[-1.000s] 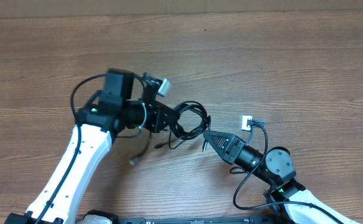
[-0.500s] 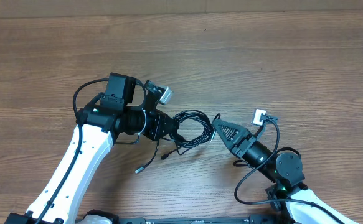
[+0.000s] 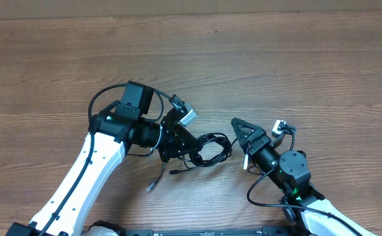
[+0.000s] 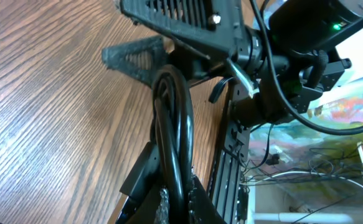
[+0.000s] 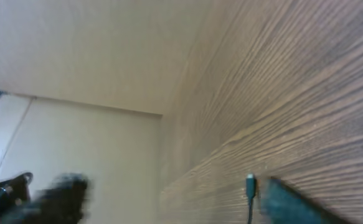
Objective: Untangle cables
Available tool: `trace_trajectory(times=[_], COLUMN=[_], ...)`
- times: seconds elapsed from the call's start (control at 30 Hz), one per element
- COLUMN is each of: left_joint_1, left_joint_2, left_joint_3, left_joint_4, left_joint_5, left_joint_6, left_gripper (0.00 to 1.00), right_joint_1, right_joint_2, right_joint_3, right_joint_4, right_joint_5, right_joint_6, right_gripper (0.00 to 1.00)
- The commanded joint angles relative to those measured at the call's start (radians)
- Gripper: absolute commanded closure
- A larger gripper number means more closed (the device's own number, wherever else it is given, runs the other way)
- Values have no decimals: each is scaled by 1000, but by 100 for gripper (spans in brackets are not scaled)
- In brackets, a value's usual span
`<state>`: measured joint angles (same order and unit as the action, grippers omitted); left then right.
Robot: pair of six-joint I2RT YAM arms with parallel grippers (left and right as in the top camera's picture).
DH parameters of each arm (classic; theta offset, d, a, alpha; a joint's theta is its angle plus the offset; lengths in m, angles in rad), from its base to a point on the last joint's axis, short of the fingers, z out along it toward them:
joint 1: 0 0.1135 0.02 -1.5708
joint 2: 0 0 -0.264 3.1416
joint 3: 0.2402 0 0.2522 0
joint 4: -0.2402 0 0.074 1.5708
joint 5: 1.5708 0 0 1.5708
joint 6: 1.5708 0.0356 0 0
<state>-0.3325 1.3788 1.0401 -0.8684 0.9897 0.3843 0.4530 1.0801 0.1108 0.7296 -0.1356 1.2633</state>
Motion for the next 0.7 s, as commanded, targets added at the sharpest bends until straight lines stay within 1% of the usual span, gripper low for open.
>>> trace_trajectory(times=[0.0,0.1,0.23,0.37,0.4,0.47,0.53,0.6,0.67], left_joint_1=[-4,0,17,61,77,87,88,87,85], left_joint_2=[-5,-5,-5,-5,-5,-5,-5,-5,-5], left_joint_3=[7,7,7,7,7,7,7,7,7], left_joint_4=[13,39,85,166,193,216,222,217,215], left_joint_5=[61,50,-27,-153,-195,-243,-327,-397,-414], left_joint_6=[43,42,14,-188,-289,-409,-567,-678,-747], left_gripper=[96,96,96,96,96,96,96,95,95], right_joint_1=[-2,-2,-2,-2,-2,-2,-2,-2,-2], right_joint_2=[-2,-2,-2,-2,-3,-3,-3,-3,-3], right_joint_3=[8,8,8,8,8,8,8,8,8], right_joint_4=[-53,-174,-245,-281,-283,-283,-282,-247,-204], right_joint_5=[-41,-47,-60,-77,-96,-114,-137,-172,-211], right_joint_6=[-3,-2,-3,-3,-3,-4,-3,-3,-2], right_gripper=[0,0,0,0,0,0,0,0,0])
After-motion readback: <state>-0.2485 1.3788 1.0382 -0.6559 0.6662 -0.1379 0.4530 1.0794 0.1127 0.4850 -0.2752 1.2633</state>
